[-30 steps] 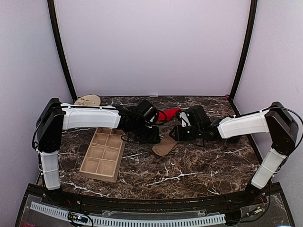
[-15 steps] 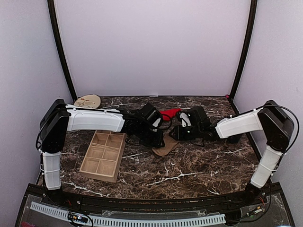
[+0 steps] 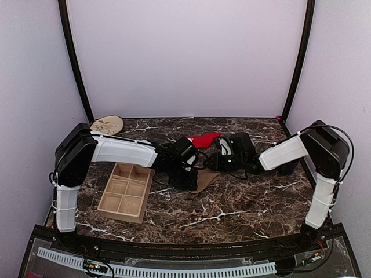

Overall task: Roll the socks
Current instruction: Smooth out the sock at the center of the board.

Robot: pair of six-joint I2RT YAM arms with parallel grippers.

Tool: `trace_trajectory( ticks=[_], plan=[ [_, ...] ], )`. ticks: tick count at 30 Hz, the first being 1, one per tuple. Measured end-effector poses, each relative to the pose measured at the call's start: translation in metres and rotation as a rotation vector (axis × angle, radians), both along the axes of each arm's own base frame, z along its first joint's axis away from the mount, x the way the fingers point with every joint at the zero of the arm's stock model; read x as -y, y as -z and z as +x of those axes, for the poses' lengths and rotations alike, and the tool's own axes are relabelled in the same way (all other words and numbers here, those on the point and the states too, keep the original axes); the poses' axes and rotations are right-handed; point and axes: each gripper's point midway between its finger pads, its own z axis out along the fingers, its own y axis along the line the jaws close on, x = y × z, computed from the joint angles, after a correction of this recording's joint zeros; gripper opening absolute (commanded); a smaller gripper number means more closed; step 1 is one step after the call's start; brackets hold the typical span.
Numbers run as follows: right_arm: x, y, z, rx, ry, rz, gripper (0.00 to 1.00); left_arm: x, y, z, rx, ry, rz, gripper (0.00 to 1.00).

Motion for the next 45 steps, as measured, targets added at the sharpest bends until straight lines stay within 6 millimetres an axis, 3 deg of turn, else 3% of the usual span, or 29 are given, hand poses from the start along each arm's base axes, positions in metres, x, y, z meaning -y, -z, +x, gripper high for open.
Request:
trace_trajectory(
  ticks=[3, 12, 15, 23, 32, 40, 45],
  plan=[
    [-0.004, 0.004, 0.003, -0.015, -0.001, 0.038, 0.25, -0.004, 0.008, -0.003, -0.012, 0.004, 0.019, 0.21],
    [-0.009, 0.024, 0.001, -0.064, 0.002, 0.111, 0.25, -0.005, 0.009, -0.002, 0.001, 0.015, 0.028, 0.21],
    [-0.007, 0.035, -0.002, -0.075, 0.010, 0.117, 0.25, -0.005, 0.010, -0.002, 0.002, 0.015, 0.029, 0.21],
    [0.004, 0.036, 0.000, -0.035, 0.038, 0.137, 0.25, -0.006, 0.010, -0.001, 0.006, 0.018, 0.033, 0.21],
    [0.029, 0.036, 0.021, -0.017, 0.099, 0.148, 0.25, -0.006, 0.010, -0.001, 0.010, 0.017, 0.035, 0.21],
    [0.025, 0.033, 0.047, -0.001, 0.104, 0.159, 0.25, -0.006, 0.010, -0.001, 0.010, 0.017, 0.036, 0.21],
    [0.028, 0.033, 0.051, 0.002, 0.108, 0.147, 0.25, -0.006, 0.010, -0.001, 0.010, 0.017, 0.036, 0.21]
  ],
)
